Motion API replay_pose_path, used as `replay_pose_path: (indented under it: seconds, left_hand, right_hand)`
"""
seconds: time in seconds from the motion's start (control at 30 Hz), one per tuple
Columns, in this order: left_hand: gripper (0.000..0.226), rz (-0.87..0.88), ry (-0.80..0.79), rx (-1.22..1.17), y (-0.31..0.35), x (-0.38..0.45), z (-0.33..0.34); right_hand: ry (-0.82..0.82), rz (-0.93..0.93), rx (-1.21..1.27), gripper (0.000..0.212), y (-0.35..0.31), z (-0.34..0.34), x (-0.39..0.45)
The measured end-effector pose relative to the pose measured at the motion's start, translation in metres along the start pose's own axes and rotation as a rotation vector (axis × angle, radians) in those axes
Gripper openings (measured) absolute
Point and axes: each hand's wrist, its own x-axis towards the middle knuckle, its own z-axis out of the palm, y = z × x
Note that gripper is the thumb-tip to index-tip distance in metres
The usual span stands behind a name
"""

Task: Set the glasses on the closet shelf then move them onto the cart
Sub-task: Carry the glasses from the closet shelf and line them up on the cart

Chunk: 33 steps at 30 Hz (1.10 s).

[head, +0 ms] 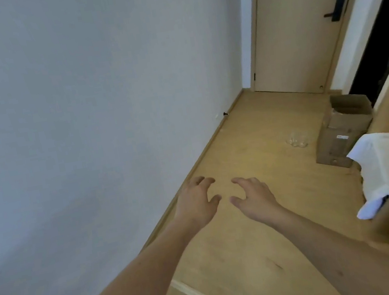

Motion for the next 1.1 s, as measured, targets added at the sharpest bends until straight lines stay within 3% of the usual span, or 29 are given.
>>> replay_pose_path:
  seconds: [0.53, 1.1]
  left_hand:
    - [0.053, 0.306, -0.136, -0.046, -0.004, 0.174, 0.013]
    - [0.056, 0.423, -0.255, -0.083, 0.023, 0.278, 0.06]
  right_hand:
    - [0.209, 0.325, 0.01, 0.058, 0.006, -0.027, 0.095]
    - [0.271, 0.49, 0.058, 0.059, 0.045, -0.046, 0.168]
